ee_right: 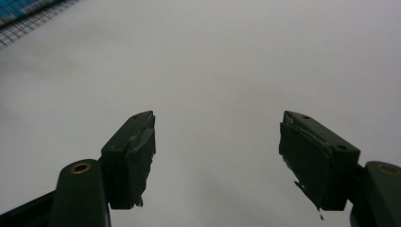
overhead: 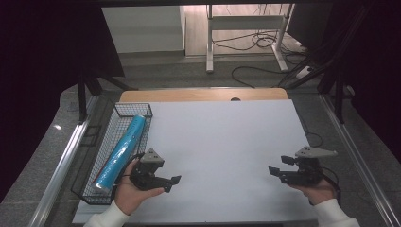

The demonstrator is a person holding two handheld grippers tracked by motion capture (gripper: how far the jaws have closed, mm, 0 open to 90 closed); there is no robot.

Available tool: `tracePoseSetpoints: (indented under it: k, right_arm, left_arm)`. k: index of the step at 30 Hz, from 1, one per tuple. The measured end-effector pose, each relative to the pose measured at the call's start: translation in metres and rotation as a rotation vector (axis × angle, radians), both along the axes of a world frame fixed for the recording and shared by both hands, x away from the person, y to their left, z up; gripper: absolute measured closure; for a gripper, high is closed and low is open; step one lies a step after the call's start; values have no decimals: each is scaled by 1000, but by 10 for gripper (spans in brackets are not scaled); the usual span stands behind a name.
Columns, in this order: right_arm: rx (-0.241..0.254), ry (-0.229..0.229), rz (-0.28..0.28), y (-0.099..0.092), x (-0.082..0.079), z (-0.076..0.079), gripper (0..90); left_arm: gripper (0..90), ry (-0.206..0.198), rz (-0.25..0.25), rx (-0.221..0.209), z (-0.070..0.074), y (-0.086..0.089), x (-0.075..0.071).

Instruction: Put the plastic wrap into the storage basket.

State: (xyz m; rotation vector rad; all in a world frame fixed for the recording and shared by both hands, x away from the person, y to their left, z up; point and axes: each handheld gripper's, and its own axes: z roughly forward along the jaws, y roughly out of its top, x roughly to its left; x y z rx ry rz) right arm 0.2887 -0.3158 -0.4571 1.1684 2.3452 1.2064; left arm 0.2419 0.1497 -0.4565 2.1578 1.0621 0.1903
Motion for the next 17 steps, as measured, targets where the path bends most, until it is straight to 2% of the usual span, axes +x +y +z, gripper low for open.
tracePoseSetpoints:
  k: [4,7,9,13,17]
  right_arm:
    - [-22,-13,29,9,-3,-1,281]
    - [-40,-24,45,12,-4,-3,275]
    - [-46,-28,62,13,-5,-3,264]
    - [-66,-34,66,15,-6,-5,248]
    - [-79,-37,76,17,-7,-6,223]
  left_arm:
    - [156,-3,-7,1,-2,-1,0]
    - [157,-24,-10,4,-2,-1,0]
    - [155,-16,-20,-5,-2,0,0]
    - [151,-18,-15,11,-3,1,1]
    - [150,-19,-11,9,-3,2,1]
